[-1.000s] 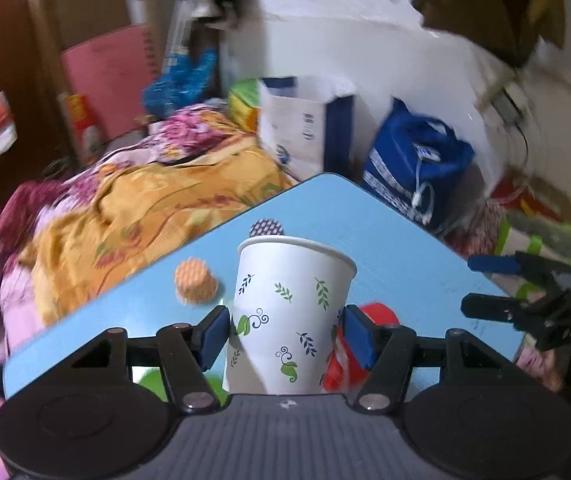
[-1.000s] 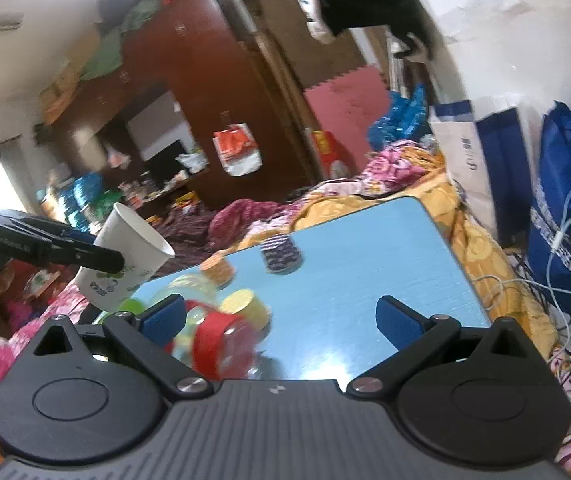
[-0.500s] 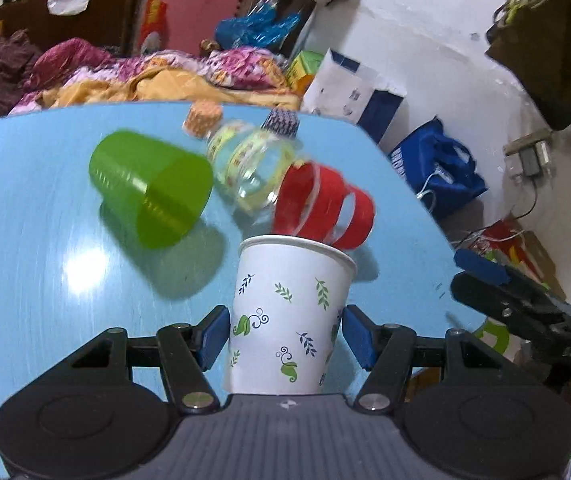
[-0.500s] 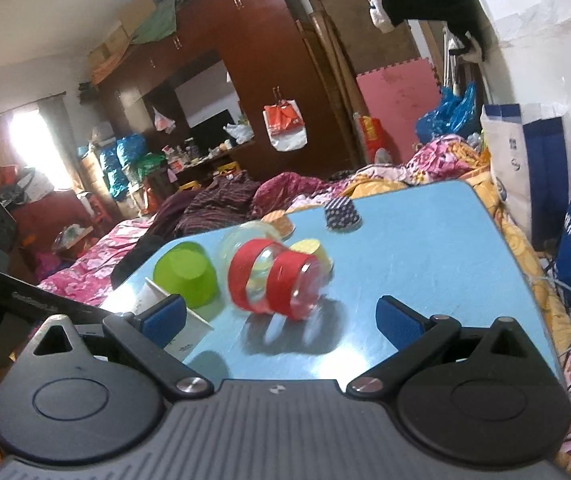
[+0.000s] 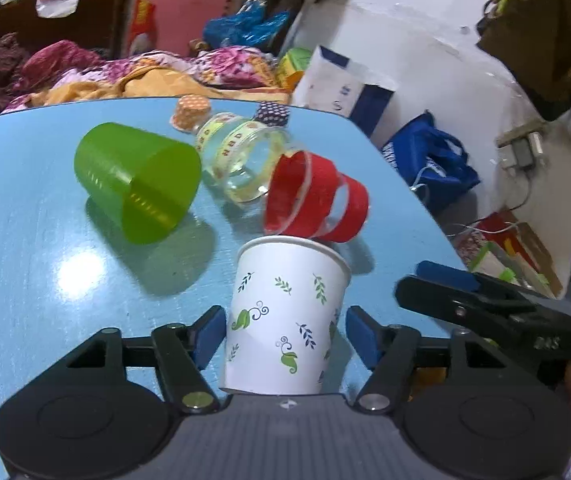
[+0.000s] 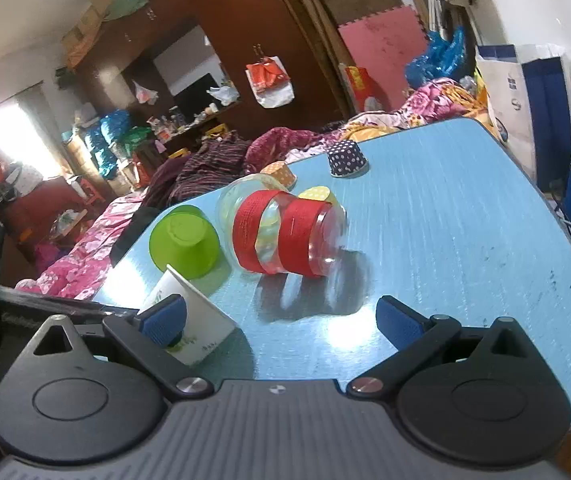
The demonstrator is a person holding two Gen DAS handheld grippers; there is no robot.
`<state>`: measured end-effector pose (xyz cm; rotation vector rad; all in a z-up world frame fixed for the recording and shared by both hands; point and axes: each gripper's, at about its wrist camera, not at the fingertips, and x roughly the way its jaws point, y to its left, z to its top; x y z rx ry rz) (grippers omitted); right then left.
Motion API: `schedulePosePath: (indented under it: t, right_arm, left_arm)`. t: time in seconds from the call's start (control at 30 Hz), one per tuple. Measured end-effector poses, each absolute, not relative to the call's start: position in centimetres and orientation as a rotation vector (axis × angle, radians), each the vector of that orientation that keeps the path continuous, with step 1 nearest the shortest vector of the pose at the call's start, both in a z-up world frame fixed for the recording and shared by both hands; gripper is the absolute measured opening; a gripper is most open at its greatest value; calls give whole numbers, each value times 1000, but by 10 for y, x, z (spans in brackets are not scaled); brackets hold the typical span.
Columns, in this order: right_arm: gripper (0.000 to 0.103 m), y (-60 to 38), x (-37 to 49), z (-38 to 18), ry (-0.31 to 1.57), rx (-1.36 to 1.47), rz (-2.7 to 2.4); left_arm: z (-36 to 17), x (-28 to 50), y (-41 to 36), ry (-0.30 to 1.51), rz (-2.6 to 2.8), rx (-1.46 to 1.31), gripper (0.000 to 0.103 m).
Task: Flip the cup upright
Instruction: 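Lift the white paper cup off the table with the left tool, then close the right tool on the paper cup while the left tool holds it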
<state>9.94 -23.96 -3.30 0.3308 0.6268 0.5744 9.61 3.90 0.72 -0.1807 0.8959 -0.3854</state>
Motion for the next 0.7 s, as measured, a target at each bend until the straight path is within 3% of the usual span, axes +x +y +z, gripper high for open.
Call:
schedulePosePath:
  t: [0.13,0.37,0.7]
  right_arm:
    - [102,-233,97,-33,662,363,575]
    - [101,-212,94,-35,749,444,608]
    - [83,-176,96,-21,821,359,571]
  left_arm:
    - [12,89,49,847,-427,-175,81]
    - [-5,79,66,843,-506,-193,81]
    - [-19,70,63,795,-588,-143,73]
